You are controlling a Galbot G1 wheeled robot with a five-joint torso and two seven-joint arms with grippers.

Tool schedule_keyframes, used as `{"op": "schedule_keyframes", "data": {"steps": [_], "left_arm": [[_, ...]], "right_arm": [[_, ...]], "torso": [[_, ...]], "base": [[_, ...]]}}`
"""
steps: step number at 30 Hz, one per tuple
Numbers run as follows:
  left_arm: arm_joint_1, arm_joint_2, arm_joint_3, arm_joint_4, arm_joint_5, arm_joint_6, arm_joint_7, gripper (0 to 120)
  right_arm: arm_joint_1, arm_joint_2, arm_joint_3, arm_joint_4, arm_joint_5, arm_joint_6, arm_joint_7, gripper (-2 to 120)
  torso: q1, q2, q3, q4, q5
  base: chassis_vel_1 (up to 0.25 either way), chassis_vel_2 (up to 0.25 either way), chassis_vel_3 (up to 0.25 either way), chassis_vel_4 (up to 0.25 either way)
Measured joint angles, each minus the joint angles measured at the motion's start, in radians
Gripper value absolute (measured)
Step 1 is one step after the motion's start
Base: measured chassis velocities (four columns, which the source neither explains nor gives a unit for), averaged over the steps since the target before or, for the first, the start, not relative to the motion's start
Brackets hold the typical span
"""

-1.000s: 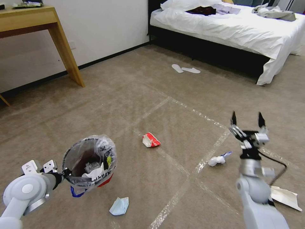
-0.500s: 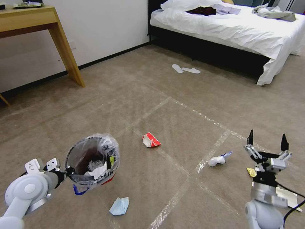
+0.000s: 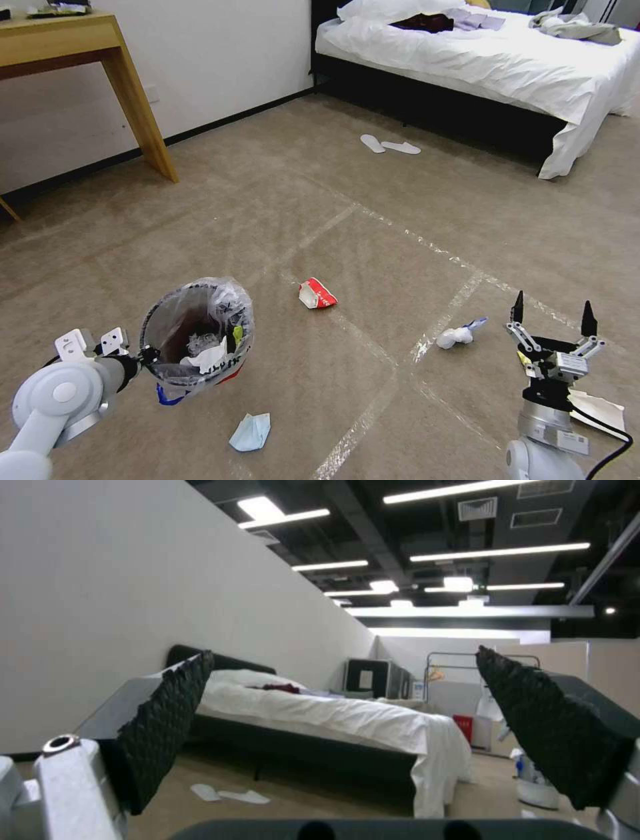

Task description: Pick up the trash bin and place the garbage on the floor into it.

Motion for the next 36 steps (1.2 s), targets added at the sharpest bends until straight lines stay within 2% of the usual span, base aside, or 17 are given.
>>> {"op": "schedule_keyframes", "data": {"steps": [36], "left_arm": [[0.025,-0.014,-0.021,-0.032,0.004,-0.007,-0.017,1]], "right_arm": [[0.022,0.001,-0.062,-0.011,-0.046,0.000,-0.013,100]], "torso": [[0.000,0.000,0.000,0.0000,0.0001]], "base": [[0.000,0.000,0.000,0.000]]}}
